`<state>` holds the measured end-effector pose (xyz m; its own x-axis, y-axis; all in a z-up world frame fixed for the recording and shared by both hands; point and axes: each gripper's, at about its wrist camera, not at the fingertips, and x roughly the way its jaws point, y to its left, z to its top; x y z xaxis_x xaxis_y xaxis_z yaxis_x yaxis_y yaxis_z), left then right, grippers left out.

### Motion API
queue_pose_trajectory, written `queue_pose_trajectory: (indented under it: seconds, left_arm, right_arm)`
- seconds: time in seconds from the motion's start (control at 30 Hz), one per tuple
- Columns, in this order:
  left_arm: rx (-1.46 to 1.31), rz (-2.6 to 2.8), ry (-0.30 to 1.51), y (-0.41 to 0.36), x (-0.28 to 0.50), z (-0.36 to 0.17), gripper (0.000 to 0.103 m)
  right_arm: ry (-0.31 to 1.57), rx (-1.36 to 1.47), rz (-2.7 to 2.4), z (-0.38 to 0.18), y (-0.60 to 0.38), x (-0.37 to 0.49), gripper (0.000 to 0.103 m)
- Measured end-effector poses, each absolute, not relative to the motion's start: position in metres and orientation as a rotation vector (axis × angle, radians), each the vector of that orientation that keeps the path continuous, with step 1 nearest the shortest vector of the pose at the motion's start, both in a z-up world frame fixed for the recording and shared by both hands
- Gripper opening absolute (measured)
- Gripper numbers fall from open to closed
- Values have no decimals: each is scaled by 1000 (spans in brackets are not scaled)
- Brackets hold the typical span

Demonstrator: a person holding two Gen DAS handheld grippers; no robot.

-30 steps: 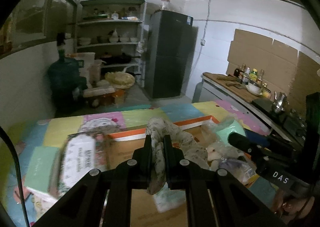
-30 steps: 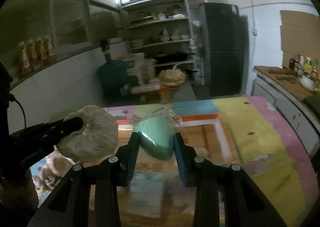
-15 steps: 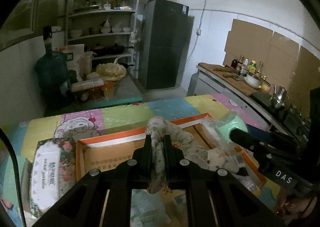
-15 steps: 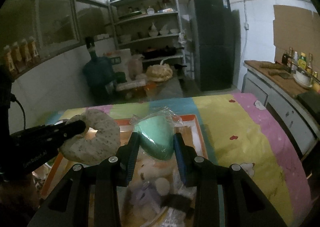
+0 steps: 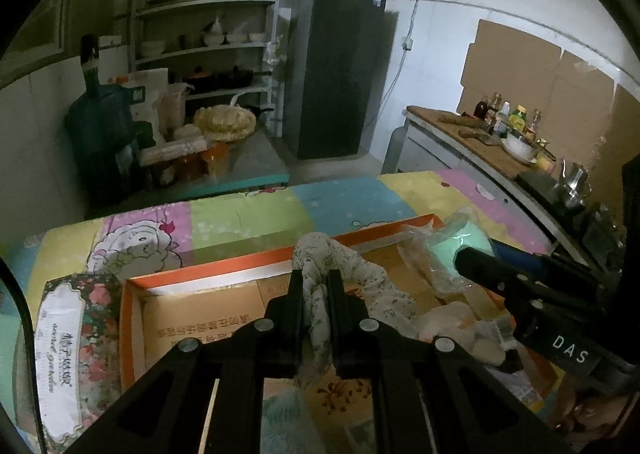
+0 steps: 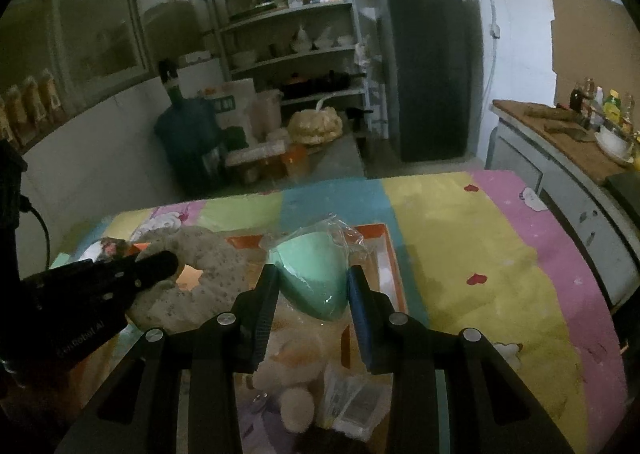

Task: Organize soft objects
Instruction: 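Carry the scrunchie and green soap over the box lid with both tools, then open both tools to drop the scrunchie and soap into the box lid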

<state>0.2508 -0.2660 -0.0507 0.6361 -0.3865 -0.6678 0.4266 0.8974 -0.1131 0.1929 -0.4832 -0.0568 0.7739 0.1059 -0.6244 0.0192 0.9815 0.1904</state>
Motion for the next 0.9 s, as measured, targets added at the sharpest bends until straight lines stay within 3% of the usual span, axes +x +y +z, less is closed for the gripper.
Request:
queue_pose_trajectory:
  seconds: [0.73, 0.9]
  left_arm:
    - [82, -465, 890, -286, 269, -75, 11]
    - [77, -443, 907, -287, 271, -77, 18]
  right_arm:
    - [793, 208, 77, -78, -486, 217, 36]
    - [819, 209, 78, -80, -485, 220, 37]
